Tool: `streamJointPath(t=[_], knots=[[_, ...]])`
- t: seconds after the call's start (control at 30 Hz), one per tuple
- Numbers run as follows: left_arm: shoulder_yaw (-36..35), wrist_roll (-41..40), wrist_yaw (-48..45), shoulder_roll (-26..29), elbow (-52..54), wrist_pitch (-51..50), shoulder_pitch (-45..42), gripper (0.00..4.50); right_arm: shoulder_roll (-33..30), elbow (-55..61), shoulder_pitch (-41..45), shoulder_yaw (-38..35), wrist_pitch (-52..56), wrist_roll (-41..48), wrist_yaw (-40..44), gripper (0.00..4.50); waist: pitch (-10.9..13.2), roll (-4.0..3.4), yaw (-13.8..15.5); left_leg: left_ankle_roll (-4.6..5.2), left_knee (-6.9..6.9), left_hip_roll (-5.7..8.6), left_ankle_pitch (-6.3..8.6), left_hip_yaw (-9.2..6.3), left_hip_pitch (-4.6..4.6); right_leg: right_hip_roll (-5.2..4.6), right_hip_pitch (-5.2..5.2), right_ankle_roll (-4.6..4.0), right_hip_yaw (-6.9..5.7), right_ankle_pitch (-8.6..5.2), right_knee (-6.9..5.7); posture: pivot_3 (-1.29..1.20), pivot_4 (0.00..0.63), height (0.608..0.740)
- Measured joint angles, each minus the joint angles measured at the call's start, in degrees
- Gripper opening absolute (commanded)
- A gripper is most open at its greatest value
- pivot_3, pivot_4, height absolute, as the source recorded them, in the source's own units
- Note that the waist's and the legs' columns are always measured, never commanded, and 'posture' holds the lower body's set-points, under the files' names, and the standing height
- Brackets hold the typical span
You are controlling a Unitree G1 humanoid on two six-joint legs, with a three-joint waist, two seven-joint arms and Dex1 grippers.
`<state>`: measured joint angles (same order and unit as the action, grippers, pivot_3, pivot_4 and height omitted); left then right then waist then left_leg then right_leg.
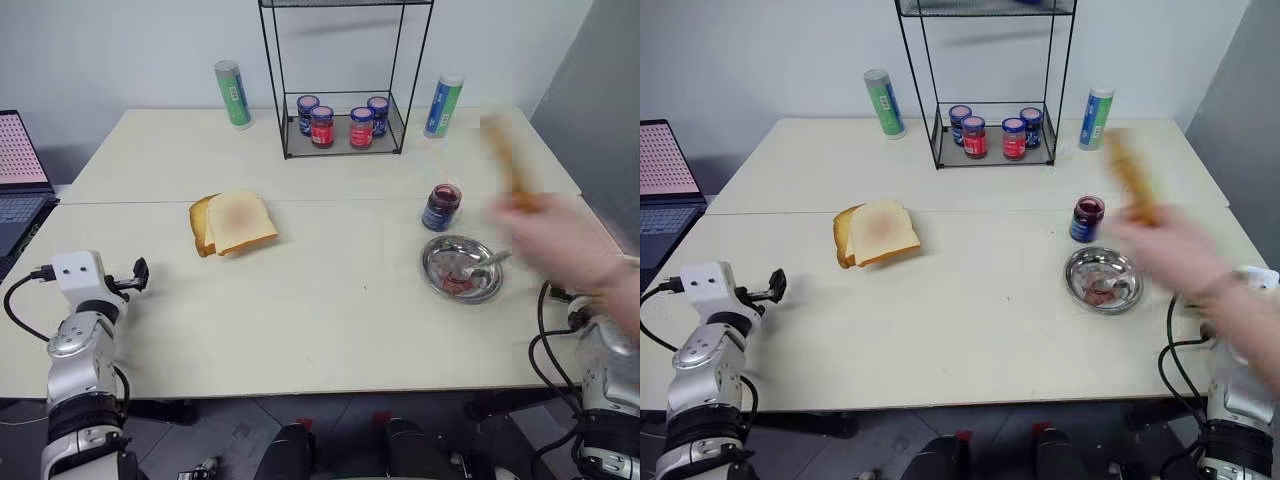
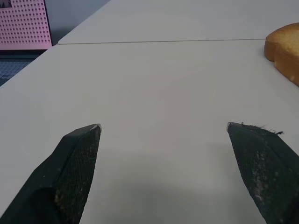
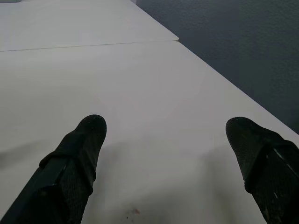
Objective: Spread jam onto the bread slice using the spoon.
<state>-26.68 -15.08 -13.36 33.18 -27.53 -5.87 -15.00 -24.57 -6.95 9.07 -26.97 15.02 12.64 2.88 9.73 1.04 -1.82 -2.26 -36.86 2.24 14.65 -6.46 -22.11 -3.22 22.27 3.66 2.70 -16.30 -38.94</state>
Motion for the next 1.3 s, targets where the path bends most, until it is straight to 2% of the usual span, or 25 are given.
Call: streamJointPath(t=[0.2, 0.37, 0.5, 0.67, 0.9, 1.0, 1.07, 1.17, 1.3], knots=[[0.0, -0.3, -0.3, 0.3, 3.9, -2.8, 1.5, 4.5, -0.6, 1.8, 0.0, 0.0, 1.0, 0.1, 0.6, 4.46, 0.0, 0.0, 0.0, 0.0, 0.01, 0.0, 0.0, 0.01, 0.0, 0.01, 0.01, 0.0, 0.0, 0.0, 0.0, 0.0, 0.15, 0.74], [0.0, -2.0, -5.6, 3.8, 11.9, -5.1, 2.1, 4.5, -4.1, 10.8, 2.5, 1.8, 4.9, 2.6, 5.2, 4.46, 0.0, -0.01, 0.0, 0.0, 0.01, -0.04, 0.0, 0.01, 0.0, 0.01, 0.0, 0.0, 0.0, 0.0, 0.01, 0.0, 0.15, 0.74], [3.6, -3.3, -14.7, 9.4, 18.0, -8.5, -0.2, 4.5, -7.8, 21.3, 7.9, 7.4, 14.8, 11.3, 13.8, 4.46, 0.0, -0.02, -0.1, 0.0, 0.02, -0.04, 0.0, -0.02, -0.01, 0.04, -0.02, -0.01, -0.03, -0.01, 0.05, 0.0, 0.15, 0.74], [13.0, -3.7, -25.4, 11.1, 21.1, -11.1, -5.6, 4.5, -8.8, 30.9, 12.5, 14.7, 26.9, 24.5, 23.0, 4.46, 0.0, 0.0, 0.2, 0.01, 0.03, -0.04, 0.01, -0.16, -0.07, 0.01, -0.14, -0.01, -0.16, -0.01, 0.25, 0.0, 0.15, 0.74], [24.1, 1.1, -35.1, 10.9, 11.4, -8.3, -13.3, 4.5, -7.9, 31.7, 15.6, 21.4, 33.3, 29.9, 27.3, 4.46, 0.0, 0.0, 0.0, 0.01, 0.0, 0.04, 0.0, -0.18, -0.26, 0.08, 0.07, -0.01, -0.22, -0.01, 0.18, 0.0, 0.15, 0.74], [29.2, 7.5, -37.5, 10.3, -0.6, -1.8, -19.6, 4.5, -6.1, 32.0, 16.8, 24.9, 34.3, 31.1, 28.5, 4.46, 0.1, 0.0, 0.0, 0.01, -0.03, 0.13, 0.0, -0.42, -0.33, 0.1, 0.09, -0.01, -0.31, -0.01, 0.21, 0.0, 0.15, 0.74], [30.2, 9.4, -37.6, 9.6, -6.2, 0.8, -21.9, 4.5, -5.1, 32.1, 16.8, 26.2, 34.2, 30.7, 28.1, 4.46, 0.1, 0.0, 0.0, 0.01, -0.04, 0.12, 0.0, -0.51, -0.34, 0.08, 0.1, -0.01, -0.31, -0.01, 0.18, 0.0, 0.15, 0.74], [30.0, 9.7, -38.4, 8.6, -11.4, 3.0, -23.8, 4.06, -4.9, 32.1, 16.6, 26.2, 33.7, 29.1, 27.2, 4.5, 0.1, 0.01, -0.1, 0.0, -0.08, 0.11, 0.0, -0.62, -0.43, 0.07, 0.17, -0.01, -0.32, -0.01, 0.17, 0.0, 0.15, 0.74], [28.5, 9.1, -39.0, 7.8, -14.6, 3.6, -25.7, 3.16, -4.8, 32.0, 15.5, 26.1, 33.1, 28.5, 26.6, 4.5, 0.1, 0.01, -0.1, 0.0, -0.09, 0.1, -0.01, -0.67, -0.53, 0.06, 0.29, -0.01, -0.33, -0.01, 0.09, 0.0, 0.15, 0.74]])
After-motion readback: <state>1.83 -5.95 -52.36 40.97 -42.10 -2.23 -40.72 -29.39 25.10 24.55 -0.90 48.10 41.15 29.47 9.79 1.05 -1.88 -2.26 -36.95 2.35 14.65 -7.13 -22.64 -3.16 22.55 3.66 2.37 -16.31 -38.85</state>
